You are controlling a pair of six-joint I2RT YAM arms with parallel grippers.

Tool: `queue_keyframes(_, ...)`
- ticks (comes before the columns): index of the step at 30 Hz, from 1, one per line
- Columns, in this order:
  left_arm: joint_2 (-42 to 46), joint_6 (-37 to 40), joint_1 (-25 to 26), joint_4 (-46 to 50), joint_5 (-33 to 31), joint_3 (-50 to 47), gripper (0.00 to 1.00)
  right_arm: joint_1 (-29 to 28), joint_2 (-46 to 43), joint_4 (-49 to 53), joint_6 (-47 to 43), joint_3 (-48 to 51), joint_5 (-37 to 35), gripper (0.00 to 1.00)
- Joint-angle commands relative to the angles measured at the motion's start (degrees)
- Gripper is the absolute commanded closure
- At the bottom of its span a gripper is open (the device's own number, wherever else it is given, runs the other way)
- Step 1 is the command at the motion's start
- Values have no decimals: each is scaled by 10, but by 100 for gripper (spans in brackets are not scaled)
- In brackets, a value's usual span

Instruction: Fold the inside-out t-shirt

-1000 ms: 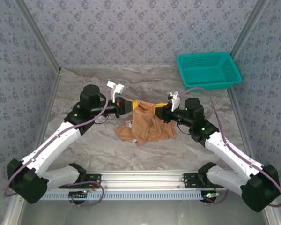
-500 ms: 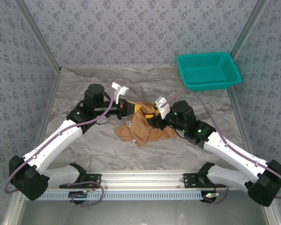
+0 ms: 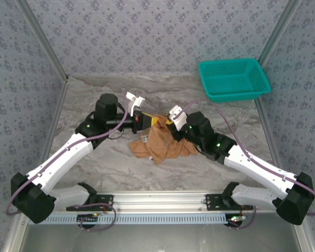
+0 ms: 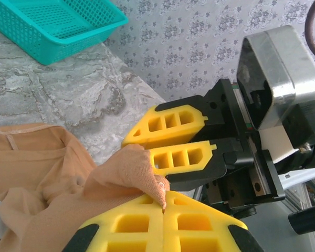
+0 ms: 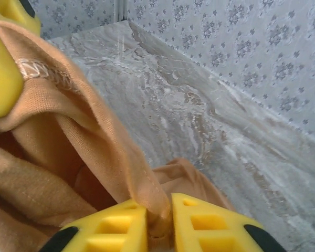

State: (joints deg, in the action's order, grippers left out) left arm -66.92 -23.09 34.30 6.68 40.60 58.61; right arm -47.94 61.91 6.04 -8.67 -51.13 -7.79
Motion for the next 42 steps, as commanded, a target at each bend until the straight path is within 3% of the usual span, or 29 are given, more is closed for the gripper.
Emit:
queue_keyframes(1, -4, 19, 4, 20, -29, 19, 100, -3, -11, 24, 10, -26, -2, 94)
queue_keyframes(3, -6, 26, 4, 39, -63, 23, 100, 3, -19, 46, 18, -32, 36, 100)
queue_keyframes(10, -23, 38, 5, 112, -256, 41, 99, 76, -24, 62, 145, -45, 241, 100)
queue_keyframes(14, -30, 34, 5, 134, -298, 48, 83, 104, -12, -28, 248, -21, 305, 100)
queue_keyframes(22, -16, 15, 24, 151, -280, 25, 57, 89, 46, -156, 320, -7, 291, 100)
queue_keyframes(26, -16, -3, 27, 156, -290, 23, 51, 81, 60, -189, 330, 0, 291, 100)
queue_keyframes(31, -39, -14, 28, 219, -363, 55, 55, 77, 59, -193, 331, 2, 280, 100)
queue_keyframes(38, -64, -16, 40, 263, -386, 74, 58, 70, 52, -193, 320, 3, 262, 100)
queue_keyframes(42, -70, -10, 39, 296, -418, 91, 68, 40, 36, -145, 251, -1, 184, 100)
